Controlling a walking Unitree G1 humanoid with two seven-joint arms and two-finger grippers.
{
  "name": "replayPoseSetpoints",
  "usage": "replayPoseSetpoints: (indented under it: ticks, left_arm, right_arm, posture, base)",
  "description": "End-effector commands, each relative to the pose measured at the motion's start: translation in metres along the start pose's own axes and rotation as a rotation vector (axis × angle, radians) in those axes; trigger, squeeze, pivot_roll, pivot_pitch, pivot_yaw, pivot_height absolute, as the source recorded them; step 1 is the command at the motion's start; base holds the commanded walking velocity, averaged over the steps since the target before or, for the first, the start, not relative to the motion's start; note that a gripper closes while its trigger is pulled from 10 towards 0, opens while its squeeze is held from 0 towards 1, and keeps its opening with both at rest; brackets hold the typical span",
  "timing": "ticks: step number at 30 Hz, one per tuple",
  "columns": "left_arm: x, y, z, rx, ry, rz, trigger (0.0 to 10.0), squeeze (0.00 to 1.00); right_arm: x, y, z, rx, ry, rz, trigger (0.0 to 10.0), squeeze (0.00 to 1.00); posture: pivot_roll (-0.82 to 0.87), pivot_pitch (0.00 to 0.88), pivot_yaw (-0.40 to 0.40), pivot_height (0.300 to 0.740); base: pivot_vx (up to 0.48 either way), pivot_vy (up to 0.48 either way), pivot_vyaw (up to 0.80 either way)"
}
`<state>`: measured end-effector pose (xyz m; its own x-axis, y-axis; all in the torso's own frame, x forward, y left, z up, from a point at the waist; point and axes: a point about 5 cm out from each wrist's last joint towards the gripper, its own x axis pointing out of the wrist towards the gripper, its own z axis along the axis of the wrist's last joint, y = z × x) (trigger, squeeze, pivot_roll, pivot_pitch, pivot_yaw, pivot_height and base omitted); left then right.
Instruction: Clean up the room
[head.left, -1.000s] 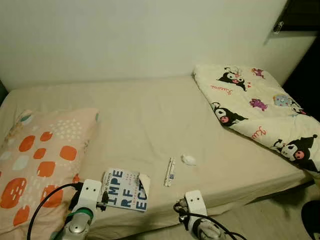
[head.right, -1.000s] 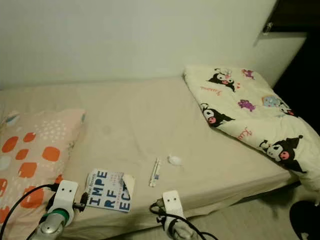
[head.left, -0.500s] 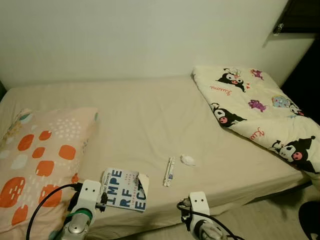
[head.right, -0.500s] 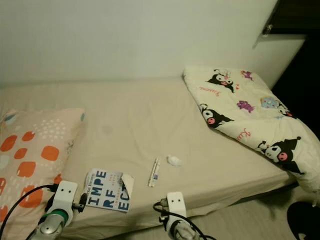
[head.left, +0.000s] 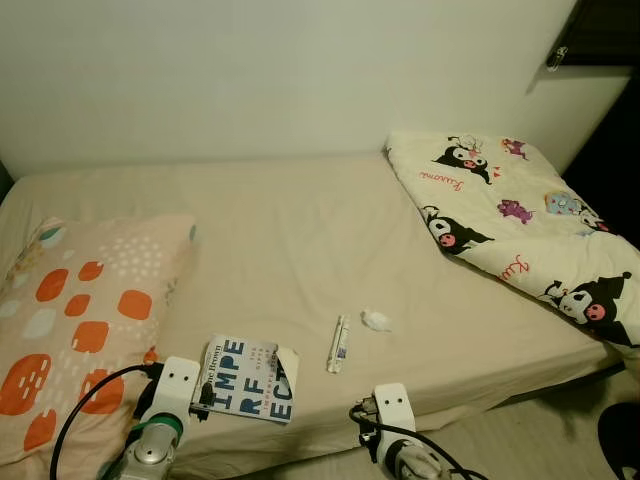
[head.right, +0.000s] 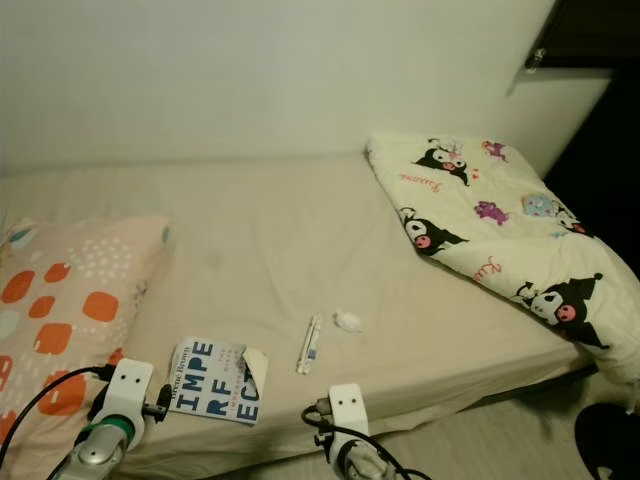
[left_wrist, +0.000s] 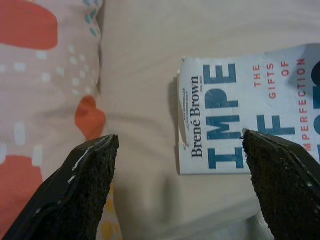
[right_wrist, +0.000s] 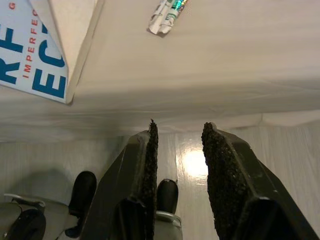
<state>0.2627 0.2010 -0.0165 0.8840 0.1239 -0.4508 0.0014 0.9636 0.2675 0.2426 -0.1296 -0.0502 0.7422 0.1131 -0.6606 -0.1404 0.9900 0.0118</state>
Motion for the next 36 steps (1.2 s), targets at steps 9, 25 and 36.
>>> replayPoseSetpoints:
  ticks: [9,25,36]
  left_arm:
    - [-0.001,-0.003,-0.006,0.019,0.030,-0.016,10.0,0.00]
    - [-0.010,0.001,-0.020,0.053,0.045,0.005,10.0,0.00]
    - [-0.013,0.007,-0.024,0.023,0.051,0.043,10.0,0.00]
  right_arm:
    - [-0.002,-0.004,-0.008,0.045,0.040,-0.015,10.0,0.00]
    - [-0.002,-0.001,-0.011,0.019,0.051,-0.028,10.0,0.00]
    - [0.000,0.002,-0.005,0.000,0.050,-0.010,10.0,0.00]
  posture:
    - [0.07,0.000,-0.003,0.740]
    - [0.14,0.000,-0.050,0.740]
    - [0.15,0.000,-0.085,0.740]
  base:
    - [0.000,0.000,0.00]
    - [0.000,0.000,0.00]
    - [0.000,0.000,0.00]
